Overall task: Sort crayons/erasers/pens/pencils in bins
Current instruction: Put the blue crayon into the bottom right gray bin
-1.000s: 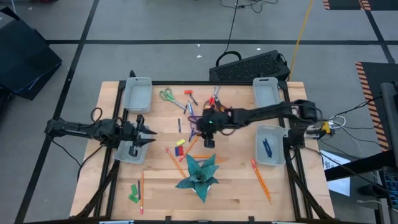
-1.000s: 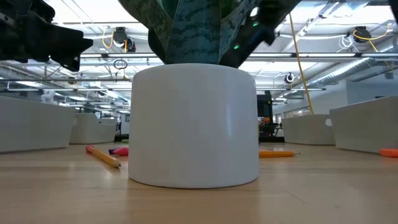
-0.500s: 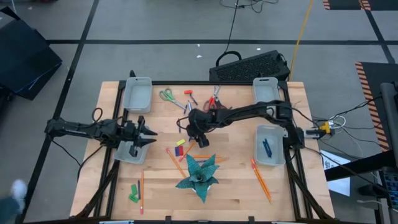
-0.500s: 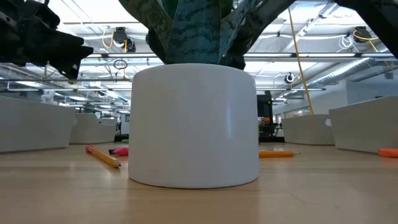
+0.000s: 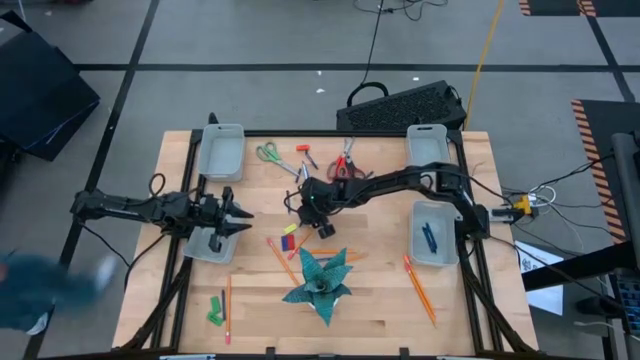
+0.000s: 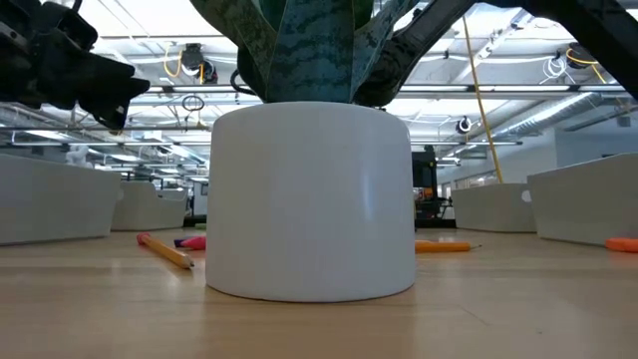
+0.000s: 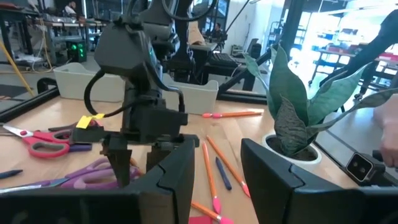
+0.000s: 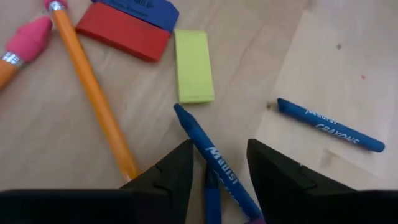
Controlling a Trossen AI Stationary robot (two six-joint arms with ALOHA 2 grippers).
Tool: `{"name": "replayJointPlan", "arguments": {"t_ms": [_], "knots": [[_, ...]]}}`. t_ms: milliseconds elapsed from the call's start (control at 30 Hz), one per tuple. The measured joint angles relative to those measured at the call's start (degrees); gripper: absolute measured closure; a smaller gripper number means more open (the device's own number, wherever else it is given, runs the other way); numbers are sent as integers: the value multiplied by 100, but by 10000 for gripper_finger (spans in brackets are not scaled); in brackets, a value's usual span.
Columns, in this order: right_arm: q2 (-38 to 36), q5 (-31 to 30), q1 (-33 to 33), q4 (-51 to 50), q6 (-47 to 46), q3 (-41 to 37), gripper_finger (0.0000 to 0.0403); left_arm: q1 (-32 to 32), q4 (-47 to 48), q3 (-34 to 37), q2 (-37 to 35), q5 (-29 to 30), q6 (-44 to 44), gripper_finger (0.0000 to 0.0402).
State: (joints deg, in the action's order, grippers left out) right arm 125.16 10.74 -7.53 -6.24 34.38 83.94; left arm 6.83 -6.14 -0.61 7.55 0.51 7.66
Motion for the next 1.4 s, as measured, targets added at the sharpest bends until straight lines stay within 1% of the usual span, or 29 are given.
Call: {"name": "replayJointPlan", "arguments": {"t_ms": [167, 467, 600, 767, 900, 1000, 1100, 1267, 1400], "knots": [[46, 30, 2, 106, -174, 2, 301, 0, -1, -1, 0, 116, 2, 268], [57, 28, 9, 175, -379, -7, 378, 0, 3, -1, 0, 132, 7, 268], [57, -20, 39, 177, -421, -7, 385, 0, -2, -1, 0, 136, 9, 268], [1, -127, 135, 143, -502, -12, 366, 0, -10, -1, 0, 141, 22, 268], [-218, -595, 336, 5, -441, -31, 368, 0, -10, -1, 0, 145, 39, 268], [-624, -899, 553, -188, -388, -27, 378, 0, -8, -1, 0, 145, 39, 268], [-1083, -1419, 845, -507, -578, -20, 381, 0, -25, -1, 0, 150, 39, 268], [-1955, -2246, 1394, -1218, -1399, -20, 373, 0, -178, -1, -1, 260, -46, 268], [-2630, -2875, 1825, -2136, -2564, -17, 374, 0, -350, -1, -7, 270, -122, 268]]}}
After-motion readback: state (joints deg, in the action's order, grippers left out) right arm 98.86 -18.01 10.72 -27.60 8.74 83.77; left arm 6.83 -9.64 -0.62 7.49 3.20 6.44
